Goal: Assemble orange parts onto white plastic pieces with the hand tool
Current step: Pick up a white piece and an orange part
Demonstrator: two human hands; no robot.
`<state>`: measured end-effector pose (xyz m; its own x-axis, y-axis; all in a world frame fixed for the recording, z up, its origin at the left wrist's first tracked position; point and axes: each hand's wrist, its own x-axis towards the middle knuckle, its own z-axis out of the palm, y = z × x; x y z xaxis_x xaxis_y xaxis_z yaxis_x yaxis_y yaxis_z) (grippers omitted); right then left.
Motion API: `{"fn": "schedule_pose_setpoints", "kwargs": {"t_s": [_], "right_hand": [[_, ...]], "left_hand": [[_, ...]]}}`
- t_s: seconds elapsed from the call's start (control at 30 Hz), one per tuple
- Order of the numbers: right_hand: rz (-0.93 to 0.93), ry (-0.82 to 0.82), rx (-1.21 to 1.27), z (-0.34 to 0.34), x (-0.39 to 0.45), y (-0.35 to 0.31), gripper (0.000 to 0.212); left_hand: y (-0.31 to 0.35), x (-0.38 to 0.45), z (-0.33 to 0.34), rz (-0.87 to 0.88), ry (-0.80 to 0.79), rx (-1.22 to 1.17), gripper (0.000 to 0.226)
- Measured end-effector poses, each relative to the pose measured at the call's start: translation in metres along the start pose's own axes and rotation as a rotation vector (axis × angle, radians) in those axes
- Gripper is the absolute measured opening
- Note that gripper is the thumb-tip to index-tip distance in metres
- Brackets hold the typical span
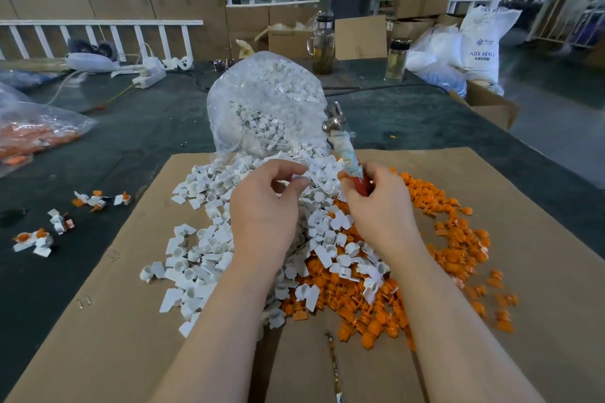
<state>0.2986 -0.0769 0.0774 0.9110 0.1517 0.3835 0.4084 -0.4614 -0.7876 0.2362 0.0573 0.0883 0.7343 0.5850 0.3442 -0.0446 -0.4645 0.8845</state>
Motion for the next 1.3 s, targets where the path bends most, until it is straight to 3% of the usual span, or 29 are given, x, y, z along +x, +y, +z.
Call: {"fn": "schedule_pose_setpoints", "kwargs": {"t_s": [0.13, 0.27, 0.5, 0.63, 0.77, 0.97, 1.3], "right_hand": [[-0.010, -0.003, 0.114, 0.004, -0.004, -0.007, 0.011], [-0.007, -0.003, 0.228, 0.005, -0.006, -0.011, 0.002], [-0.050, 0.014, 0.389, 0.003, -0.009, -0.017, 0.018], [-0.089, 0.046, 0.335, 0.006, -0.010, -0.017, 0.009], [-0.107, 0.068, 0.241, 0.010, -0.012, -0.017, 0.020], [-0.133, 0.133, 0.139, 0.010, -0.013, -0.016, 0.021], [-0.110, 0.125, 0.137, 0.008, -0.013, -0.016, 0.024]], "left_hand": [[0.002, 0.000, -0.002, -0.075, 0.037, -0.154, 0.017], [0.004, 0.001, -0.001, -0.179, 0.003, -0.313, 0.016], [0.009, -0.001, -0.002, -0.341, -0.082, -0.608, 0.009], [0.012, -0.004, 0.001, -0.355, -0.121, -0.622, 0.008], [0.014, -0.005, 0.003, -0.355, -0.133, -0.611, 0.009], [0.015, -0.007, 0.001, -0.321, -0.099, -0.605, 0.005], [0.014, -0.008, 0.002, -0.105, -0.025, -0.285, 0.017]]}}
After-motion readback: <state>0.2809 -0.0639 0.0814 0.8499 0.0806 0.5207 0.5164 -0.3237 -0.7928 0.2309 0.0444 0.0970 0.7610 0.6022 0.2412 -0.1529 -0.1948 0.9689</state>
